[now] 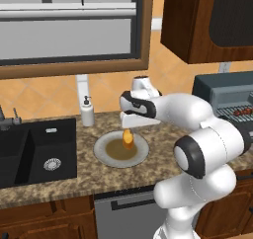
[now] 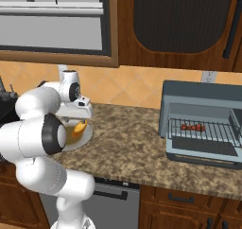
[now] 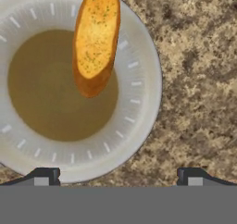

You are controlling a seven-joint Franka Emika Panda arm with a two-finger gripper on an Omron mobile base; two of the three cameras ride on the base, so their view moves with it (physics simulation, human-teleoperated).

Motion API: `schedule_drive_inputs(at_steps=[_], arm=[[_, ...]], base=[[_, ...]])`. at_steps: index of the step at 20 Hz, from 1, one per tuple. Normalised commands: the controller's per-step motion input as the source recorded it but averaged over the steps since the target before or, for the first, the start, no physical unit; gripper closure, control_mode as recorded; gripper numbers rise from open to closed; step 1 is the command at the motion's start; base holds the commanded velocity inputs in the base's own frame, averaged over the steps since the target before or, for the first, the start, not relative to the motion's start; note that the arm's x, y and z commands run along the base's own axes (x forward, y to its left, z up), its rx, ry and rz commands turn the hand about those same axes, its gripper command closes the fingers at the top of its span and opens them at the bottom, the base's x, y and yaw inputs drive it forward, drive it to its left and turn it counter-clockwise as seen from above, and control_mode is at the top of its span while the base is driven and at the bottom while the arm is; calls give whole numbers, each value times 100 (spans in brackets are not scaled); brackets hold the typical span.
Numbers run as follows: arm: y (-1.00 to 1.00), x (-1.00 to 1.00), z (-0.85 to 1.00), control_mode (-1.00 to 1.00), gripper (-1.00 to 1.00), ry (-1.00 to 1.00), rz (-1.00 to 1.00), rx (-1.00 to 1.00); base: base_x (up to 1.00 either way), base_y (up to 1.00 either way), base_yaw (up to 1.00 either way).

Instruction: Pick up the kebab skewer and baguette bread, and place them inside the toaster oven. Close the toaster oven door and start by setting the timer.

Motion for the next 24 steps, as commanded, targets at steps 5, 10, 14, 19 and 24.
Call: schedule_drive_inputs(at_steps=[5, 10, 14, 19, 24], arm=[[3, 9, -27, -100, -100, -7, 0, 0], [0, 3, -17, -100, -100, -3, 0, 0], [8, 25, -7, -100, -100, 0, 0, 0], [11, 28, -2, -100, -100, 0, 0, 0], [5, 34, -3, -100, -100, 0, 0, 0]], base=[[0, 0, 0], [0, 0, 0], [0, 0, 0], [0, 0, 0], [0, 0, 0]])
